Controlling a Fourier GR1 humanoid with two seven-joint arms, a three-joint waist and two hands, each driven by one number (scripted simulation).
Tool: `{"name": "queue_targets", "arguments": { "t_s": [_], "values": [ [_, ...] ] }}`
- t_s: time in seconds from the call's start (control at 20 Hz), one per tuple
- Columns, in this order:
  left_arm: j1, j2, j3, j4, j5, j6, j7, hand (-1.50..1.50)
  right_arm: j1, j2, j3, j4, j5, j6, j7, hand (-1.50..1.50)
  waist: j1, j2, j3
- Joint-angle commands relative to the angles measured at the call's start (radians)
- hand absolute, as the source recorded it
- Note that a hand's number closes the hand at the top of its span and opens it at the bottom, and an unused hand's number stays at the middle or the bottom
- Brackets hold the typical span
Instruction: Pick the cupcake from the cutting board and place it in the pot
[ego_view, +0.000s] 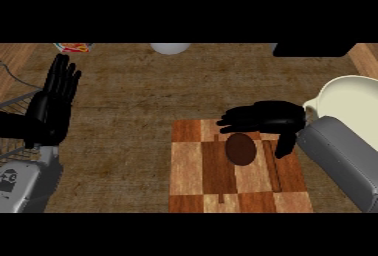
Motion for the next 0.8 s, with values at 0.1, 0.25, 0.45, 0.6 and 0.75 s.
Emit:
{"name": "queue_targets", "arguments": {
  "t_s": [0.1,0.25,0.45,0.6,0.75],
  "values": [
    [-0.023,-0.032,0.014,0.001,-0.029,-0.006,0.014,0.0,0.032,0.074,-0.02,0.107,0.138,-0.064,-0.023,-1.5,0.003,0.002,0.0],
    [0.019,-0.042,0.038,0.008,-0.031,-0.04,-0.002,0.0,0.064,0.08,-0.063,0.033,0.17,-0.016,0.021,-1.5,-0.001,0.0,0.0],
    [-0.011,-0.057,0.04,-0.011,-0.054,-0.029,0.029,0.0,0.085,0.134,-0.083,0.071,0.195,-0.017,-0.01,-1.5,-0.002,0.0,0.0],
    [-0.017,-0.058,0.053,0.016,-0.059,-0.049,0.008,0.0,0.054,0.21,-0.066,0.208,0.265,-0.092,-0.039,-1.5,0.004,0.003,0.0],
    [0.038,-0.05,0.096,0.01,-0.039,-0.105,-0.026,0.0,0.113,0.176,-0.112,0.08,0.269,-0.04,-0.038,-1.5,-0.004,-0.001,0.0]
  ]
}}
